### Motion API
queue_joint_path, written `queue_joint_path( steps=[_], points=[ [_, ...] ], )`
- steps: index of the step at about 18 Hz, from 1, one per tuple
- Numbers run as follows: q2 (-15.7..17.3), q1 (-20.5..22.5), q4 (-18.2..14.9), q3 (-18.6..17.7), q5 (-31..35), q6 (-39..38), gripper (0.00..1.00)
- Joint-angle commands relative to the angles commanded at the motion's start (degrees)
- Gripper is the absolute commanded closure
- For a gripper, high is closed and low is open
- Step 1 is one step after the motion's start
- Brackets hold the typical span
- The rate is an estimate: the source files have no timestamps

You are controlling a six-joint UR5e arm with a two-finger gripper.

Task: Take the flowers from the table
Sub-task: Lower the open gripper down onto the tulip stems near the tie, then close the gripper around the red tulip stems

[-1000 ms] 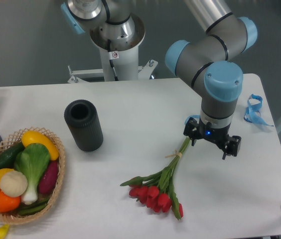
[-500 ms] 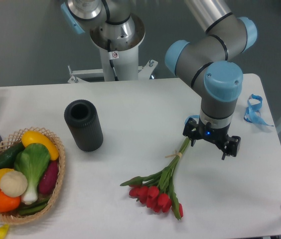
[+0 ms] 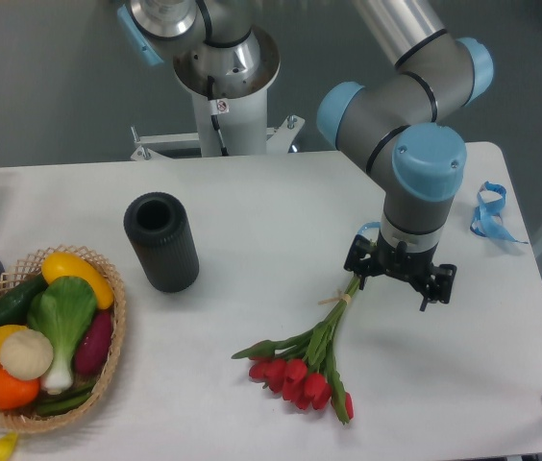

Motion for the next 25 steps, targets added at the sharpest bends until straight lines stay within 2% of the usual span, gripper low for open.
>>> queue_joint_path(
  steps=[3, 5, 6, 7, 11, 14, 23, 24, 25],
  points=[
    [-1.1, -2.0, 1.2, -1.7, 0.6, -1.7, 0.0],
    [-1.0, -2.4, 7.5, -4.1, 0.6, -2.3, 0.0],
    [-1.1, -2.7, 9.8, -5.8, 0.7, -2.2, 0.0],
    [-1.1, -2.9, 10.7, -6.9, 0.6, -2.1, 0.0],
    [-1.3, -3.7, 10.5, -10.1, 0.7, -1.9, 0.0],
    [-2.0, -3.8, 10.4, -11.1, 0.7, -1.9, 0.0],
    [-6.2, -5.3, 11.2, -9.8, 0.4, -2.5, 0.0],
    [-6.9, -5.5, 11.2, -9.7, 0.4, -2.5, 0.06],
    [-7.5, -5.5, 11.2, -9.4, 0.4, -2.5, 0.28]
  ],
)
